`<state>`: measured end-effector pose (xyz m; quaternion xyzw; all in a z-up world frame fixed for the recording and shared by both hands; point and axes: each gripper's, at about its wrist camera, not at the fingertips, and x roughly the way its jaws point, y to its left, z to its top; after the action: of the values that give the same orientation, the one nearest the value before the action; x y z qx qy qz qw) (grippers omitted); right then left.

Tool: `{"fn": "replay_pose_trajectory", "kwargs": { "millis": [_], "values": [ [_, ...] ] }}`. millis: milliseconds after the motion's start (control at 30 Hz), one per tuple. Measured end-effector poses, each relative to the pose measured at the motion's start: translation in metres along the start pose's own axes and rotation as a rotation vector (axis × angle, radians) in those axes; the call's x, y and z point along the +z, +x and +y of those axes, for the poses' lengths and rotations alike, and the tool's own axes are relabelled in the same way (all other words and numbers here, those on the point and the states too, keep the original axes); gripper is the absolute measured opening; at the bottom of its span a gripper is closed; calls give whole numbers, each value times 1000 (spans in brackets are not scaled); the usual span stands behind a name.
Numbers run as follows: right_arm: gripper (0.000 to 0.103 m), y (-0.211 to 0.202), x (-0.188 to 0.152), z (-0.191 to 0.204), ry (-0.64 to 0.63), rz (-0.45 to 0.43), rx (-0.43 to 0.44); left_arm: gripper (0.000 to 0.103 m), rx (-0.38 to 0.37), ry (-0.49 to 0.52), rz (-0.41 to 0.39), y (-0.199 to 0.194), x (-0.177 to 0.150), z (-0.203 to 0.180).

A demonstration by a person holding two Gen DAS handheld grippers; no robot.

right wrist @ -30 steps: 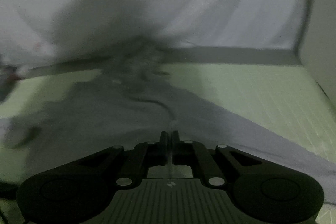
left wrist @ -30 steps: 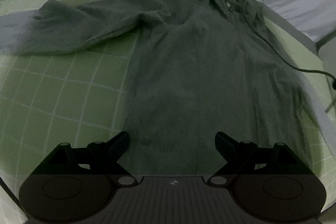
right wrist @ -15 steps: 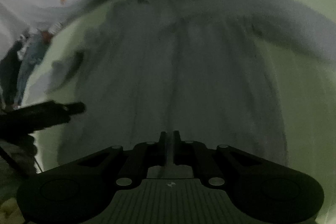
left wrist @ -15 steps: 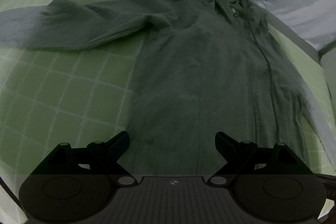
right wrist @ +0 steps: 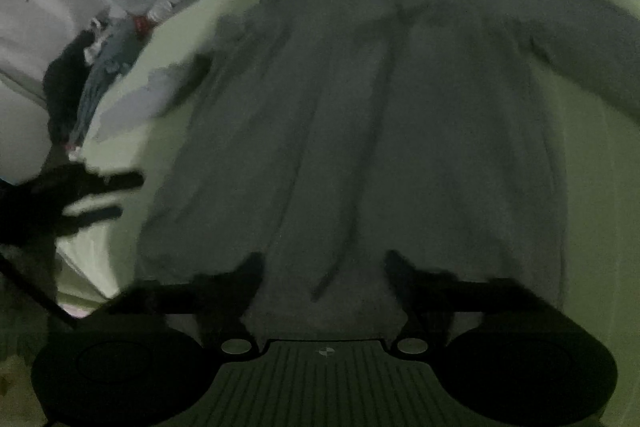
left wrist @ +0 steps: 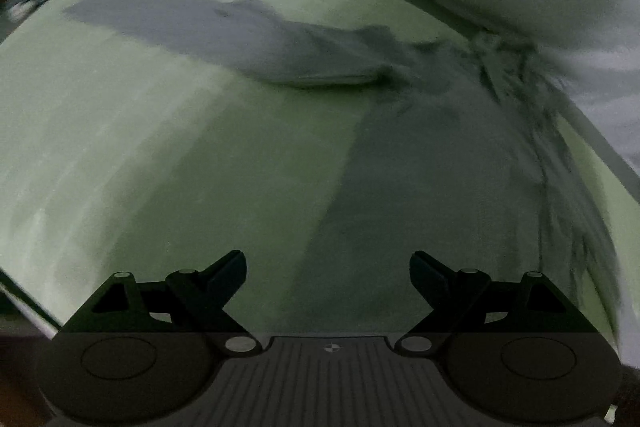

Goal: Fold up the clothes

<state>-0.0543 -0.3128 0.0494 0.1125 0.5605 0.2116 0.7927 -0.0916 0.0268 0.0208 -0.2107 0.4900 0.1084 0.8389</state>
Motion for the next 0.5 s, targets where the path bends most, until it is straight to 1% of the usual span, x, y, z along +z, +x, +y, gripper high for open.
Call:
{"fn": "replay_pose_trajectory", "kwargs": {
  "millis": [33,100,200,300,400,467,500],
  "values": [
    [96,2,4,4,-5,-10,7,91,15,-12,-9,-3,2,9],
    [96,7,10,14,-7,-24,9,91,43,-38,-33,-10,8,30],
    [100,14,19,37,-27,-61,9,91,72,-55,-81,-9,32,64],
    [101,22,21,60,-27,-89,-8,91,96,-19,-128,0,66,98],
    [102,39,21,83,4,-94,-37,91,69,-5,-176,11,101,139],
    [102,52,19,102,31,-94,-67,91,54,-20,-199,21,125,167],
    [102,60,17,117,63,-96,-93,91,34,-31,-223,26,136,182]
  ]
}}
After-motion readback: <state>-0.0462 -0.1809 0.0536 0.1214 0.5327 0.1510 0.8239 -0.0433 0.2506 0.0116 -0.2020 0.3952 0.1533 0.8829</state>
